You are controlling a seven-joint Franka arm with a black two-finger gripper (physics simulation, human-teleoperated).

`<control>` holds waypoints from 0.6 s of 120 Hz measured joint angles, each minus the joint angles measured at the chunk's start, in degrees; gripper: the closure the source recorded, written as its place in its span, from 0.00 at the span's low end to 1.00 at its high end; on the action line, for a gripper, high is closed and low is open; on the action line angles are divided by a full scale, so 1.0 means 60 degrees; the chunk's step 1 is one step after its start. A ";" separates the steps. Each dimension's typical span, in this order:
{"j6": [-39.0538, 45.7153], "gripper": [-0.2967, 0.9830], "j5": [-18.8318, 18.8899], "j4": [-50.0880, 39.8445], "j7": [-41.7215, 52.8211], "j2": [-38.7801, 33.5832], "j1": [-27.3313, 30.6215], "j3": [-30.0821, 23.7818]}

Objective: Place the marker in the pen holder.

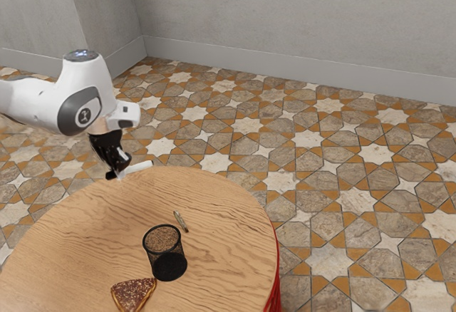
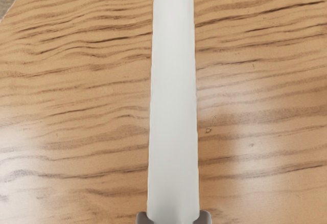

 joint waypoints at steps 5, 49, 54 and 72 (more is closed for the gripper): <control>-0.0450 0.85 0.0121 0.0408 -0.0076 -0.0108 0.0029 -0.0079; -0.6090 0.85 -0.0673 0.2755 -0.0806 0.0156 0.0257 -0.1260; -0.6569 0.85 -0.0868 0.2762 -0.0900 0.0168 -0.0161 -0.1274; -0.7901 0.85 -0.1395 0.2736 -0.1217 0.0235 -0.2153 -0.1312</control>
